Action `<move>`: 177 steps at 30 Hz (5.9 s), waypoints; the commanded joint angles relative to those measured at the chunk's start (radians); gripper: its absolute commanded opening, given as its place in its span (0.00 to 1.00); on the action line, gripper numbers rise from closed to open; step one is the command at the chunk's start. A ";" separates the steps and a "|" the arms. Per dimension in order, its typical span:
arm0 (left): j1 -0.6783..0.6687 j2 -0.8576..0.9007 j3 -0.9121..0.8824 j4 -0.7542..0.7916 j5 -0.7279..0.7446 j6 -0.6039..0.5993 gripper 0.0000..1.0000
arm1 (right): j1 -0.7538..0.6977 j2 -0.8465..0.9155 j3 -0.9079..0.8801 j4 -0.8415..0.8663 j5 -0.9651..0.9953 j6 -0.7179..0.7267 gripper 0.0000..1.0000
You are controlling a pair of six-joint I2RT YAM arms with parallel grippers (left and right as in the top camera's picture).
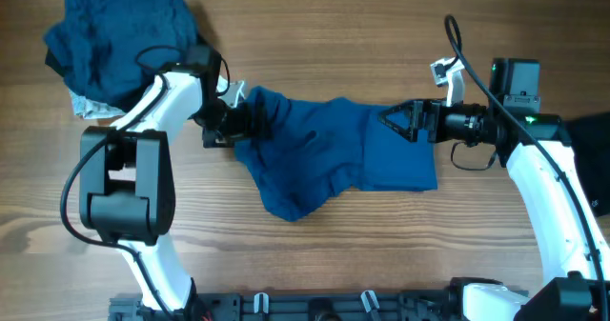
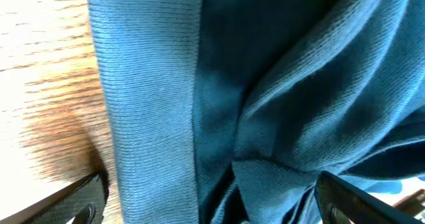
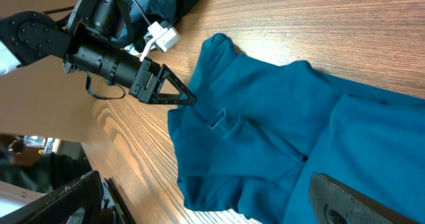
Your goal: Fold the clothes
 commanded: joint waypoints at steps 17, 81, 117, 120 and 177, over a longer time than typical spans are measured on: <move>-0.133 0.123 -0.006 -0.014 0.110 0.055 1.00 | 0.003 -0.001 0.009 -0.006 0.006 -0.024 0.99; -0.502 0.126 0.539 -0.335 -0.441 -0.589 0.04 | 0.004 0.188 -0.002 -0.057 0.391 0.069 1.00; -0.595 0.127 0.701 -0.335 -0.369 -0.587 0.44 | 0.257 0.500 -0.002 0.145 0.227 0.271 0.48; -0.595 0.127 0.701 -0.335 -0.369 -0.587 0.61 | 0.256 0.496 0.001 0.139 0.258 0.277 0.58; -0.269 0.077 0.387 -0.336 -0.249 -0.475 0.92 | 0.365 0.416 0.170 -0.005 0.516 0.376 0.04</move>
